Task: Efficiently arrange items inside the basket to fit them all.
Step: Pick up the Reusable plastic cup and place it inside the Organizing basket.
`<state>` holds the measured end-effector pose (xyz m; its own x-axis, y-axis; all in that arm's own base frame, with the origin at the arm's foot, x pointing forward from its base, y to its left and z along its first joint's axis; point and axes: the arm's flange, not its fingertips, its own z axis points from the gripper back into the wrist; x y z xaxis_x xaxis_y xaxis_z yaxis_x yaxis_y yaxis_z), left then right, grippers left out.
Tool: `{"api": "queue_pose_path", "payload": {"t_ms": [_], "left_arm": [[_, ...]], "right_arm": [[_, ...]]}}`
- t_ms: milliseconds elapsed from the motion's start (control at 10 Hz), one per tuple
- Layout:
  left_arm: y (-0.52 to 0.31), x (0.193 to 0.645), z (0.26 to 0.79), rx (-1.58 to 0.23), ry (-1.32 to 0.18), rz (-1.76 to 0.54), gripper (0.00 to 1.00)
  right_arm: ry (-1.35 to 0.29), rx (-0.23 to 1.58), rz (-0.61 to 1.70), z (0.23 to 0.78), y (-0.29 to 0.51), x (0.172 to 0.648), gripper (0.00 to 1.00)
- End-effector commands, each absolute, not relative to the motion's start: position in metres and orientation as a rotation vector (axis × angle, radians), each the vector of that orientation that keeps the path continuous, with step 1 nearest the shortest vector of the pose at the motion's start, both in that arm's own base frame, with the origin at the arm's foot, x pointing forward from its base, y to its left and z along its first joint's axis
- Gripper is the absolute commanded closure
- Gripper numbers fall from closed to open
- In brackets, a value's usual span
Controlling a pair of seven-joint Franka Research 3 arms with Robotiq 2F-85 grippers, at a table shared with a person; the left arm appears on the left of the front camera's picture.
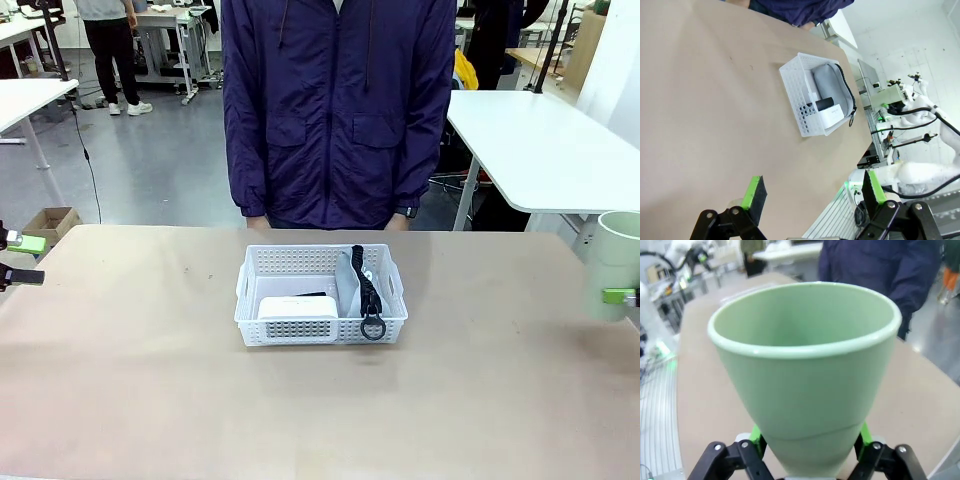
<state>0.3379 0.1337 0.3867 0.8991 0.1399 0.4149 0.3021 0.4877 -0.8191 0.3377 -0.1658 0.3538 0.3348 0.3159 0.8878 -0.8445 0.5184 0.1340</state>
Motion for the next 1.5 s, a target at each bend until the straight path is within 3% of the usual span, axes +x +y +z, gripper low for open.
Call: {"api": "queue_pose_path", "payload": {"t_ms": [0, 100, 200, 300, 800, 900, 1100, 1400], "left_arm": [[0.131, 0.332, 0.387, -1.064, -0.458, -0.104, 0.0], [0.131, 0.332, 0.387, -1.064, -0.458, -0.104, 0.0], [0.131, 0.332, 0.387, -1.064, -0.458, -0.104, 0.0], [0.131, 0.332, 0.387, -1.064, -0.458, -0.104, 0.0], [0.131, 0.332, 0.387, -1.064, -0.458, -0.104, 0.0], [0.131, 0.332, 0.387, -1.064, -0.458, -0.104, 0.0], [0.131, 0.332, 0.387, -1.064, -0.458, -0.104, 0.0], [0.131, 0.332, 0.387, -1.064, -0.458, -0.104, 0.0]], "right_arm": [[-0.728, 0.662, 0.917, 0.397, -0.089, 0.258, 0.75], [-0.708, 0.675, 0.932, 0.397, -0.086, 0.254, 0.75], [-0.76, 0.695, 0.922, 0.395, -0.091, 0.252, 1.0], [-0.752, 0.653, 0.9, 0.407, -0.144, 0.324, 1.0], [-0.752, 0.653, 0.9, 0.407, -0.144, 0.324, 1.0], [-0.725, 0.665, 0.889, 0.406, -0.145, 0.319, 0.18], [-0.68, 0.565, 0.972, 0.461, -0.091, 0.345, 0.18], [-0.424, 0.461, 1.121, 0.531, 0.041, 0.399, 0.18]]}}
